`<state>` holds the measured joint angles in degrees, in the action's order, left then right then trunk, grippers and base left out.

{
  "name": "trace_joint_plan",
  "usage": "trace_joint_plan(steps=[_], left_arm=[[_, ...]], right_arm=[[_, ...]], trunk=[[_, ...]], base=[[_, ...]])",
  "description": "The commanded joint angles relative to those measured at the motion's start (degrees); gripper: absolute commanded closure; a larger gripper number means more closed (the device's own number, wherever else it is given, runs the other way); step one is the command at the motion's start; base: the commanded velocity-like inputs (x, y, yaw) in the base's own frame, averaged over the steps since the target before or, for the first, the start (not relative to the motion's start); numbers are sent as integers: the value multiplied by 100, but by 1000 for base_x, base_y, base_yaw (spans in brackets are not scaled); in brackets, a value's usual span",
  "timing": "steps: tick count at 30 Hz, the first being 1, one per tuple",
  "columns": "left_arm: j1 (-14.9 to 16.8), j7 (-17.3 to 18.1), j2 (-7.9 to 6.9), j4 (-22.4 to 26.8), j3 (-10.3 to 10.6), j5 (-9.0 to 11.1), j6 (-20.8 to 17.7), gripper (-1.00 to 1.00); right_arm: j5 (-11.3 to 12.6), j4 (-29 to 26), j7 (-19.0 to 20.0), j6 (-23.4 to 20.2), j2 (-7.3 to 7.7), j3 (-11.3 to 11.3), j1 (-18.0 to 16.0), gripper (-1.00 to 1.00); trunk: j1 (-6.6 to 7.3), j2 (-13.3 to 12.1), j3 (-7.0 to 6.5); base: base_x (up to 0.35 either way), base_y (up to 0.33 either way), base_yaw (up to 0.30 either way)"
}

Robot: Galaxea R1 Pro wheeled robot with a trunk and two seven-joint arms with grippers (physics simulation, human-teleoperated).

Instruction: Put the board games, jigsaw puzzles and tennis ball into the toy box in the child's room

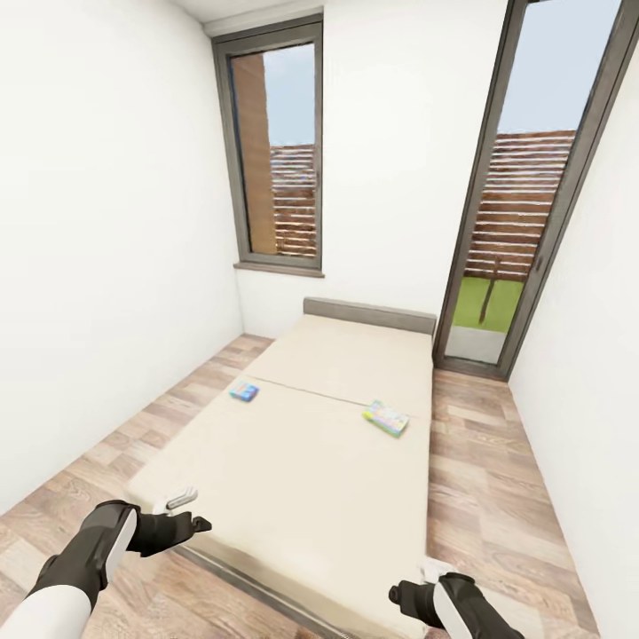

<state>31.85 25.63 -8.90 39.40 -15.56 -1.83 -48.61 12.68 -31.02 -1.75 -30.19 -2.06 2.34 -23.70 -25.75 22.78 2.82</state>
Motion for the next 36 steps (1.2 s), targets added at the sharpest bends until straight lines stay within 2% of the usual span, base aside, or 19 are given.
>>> trace_joint_plan(steps=[1,7,16,22,36], left_arm=[[6,30,3,6,-20,-20,-33,-100],[6,30,3,6,-18,-23,-27,-100],[6,24,7,6,-18,-36,-18,-100],[6,21,3,6,-18,-50,-22,-100],[6,2,-9,6,-30,-76,-19,-100]], right_arm=[[34,-9,-20,-13,-8,21,-3,-100],[6,-12,-20,115,-19,5,-9,-100],[7,-9,-27,652,-10,3,-20,-100],[-2,-9,-34,708,-43,3,-21,-100],[-11,-9,-44,724,-66,-21,-21,-100]], trunk=[[-4,14,23],[-4,14,78],[-4,14,116],[-4,14,122],[-4,14,170]], base=[[0,-186,25],[0,-62,92],[0,-6,64],[0,-7,89],[0,-152,258]])
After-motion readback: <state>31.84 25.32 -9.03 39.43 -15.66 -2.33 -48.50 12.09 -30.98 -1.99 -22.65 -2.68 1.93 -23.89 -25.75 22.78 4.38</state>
